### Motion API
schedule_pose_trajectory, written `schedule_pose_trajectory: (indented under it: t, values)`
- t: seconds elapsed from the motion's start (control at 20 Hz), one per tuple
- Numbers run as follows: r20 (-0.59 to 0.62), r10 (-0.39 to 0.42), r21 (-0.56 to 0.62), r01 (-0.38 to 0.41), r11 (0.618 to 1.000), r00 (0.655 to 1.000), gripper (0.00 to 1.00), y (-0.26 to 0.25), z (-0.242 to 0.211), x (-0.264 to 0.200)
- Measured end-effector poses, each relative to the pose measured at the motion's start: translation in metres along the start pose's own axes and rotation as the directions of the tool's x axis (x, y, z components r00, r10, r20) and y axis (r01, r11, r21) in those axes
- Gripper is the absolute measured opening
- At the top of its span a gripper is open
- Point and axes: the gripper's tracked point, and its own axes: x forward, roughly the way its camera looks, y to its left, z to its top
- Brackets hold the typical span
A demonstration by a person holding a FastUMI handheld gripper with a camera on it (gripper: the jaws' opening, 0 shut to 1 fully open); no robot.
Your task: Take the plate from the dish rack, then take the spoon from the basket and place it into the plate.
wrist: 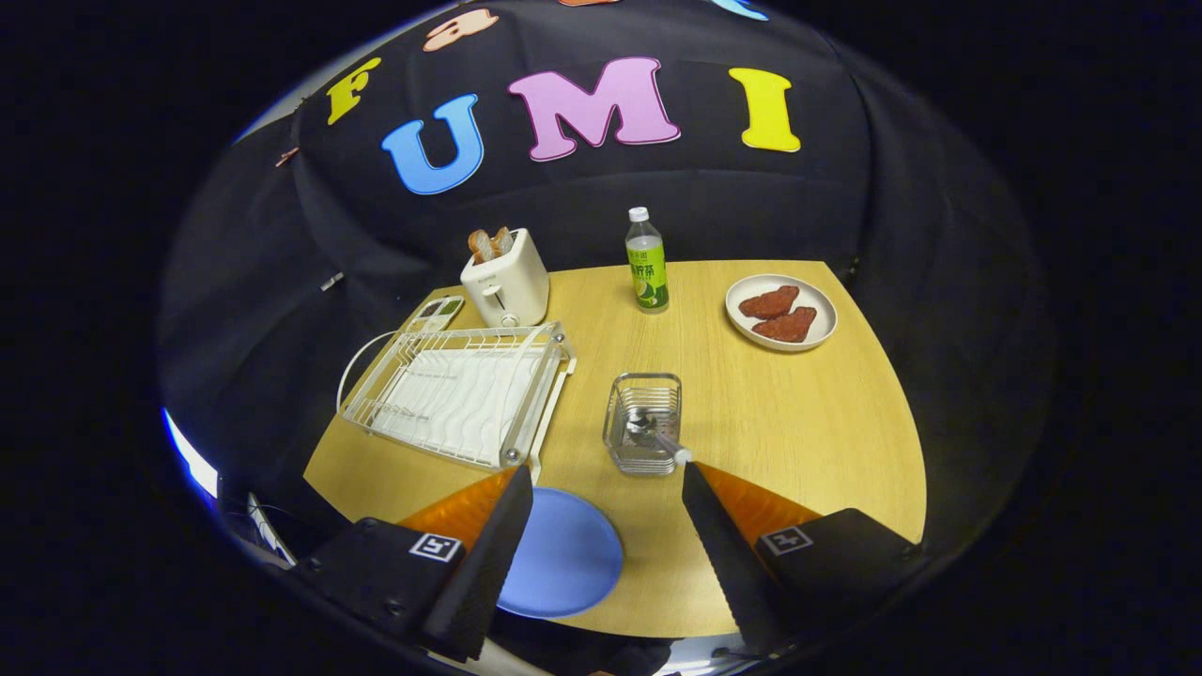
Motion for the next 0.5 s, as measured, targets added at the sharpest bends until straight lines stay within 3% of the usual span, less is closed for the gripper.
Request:
schedule_pose_trajectory:
  t: [0.25, 0.5]
  values:
    - [-0.053, -0.051, -0.107, 0.045, 0.993, 0.997, 0.99, -0.036, -0.003, 0.021]
    - [-0.100, -0.033, -0.150, 0.018, 0.989, 0.994, 0.97, -0.043, -0.008, 0.048]
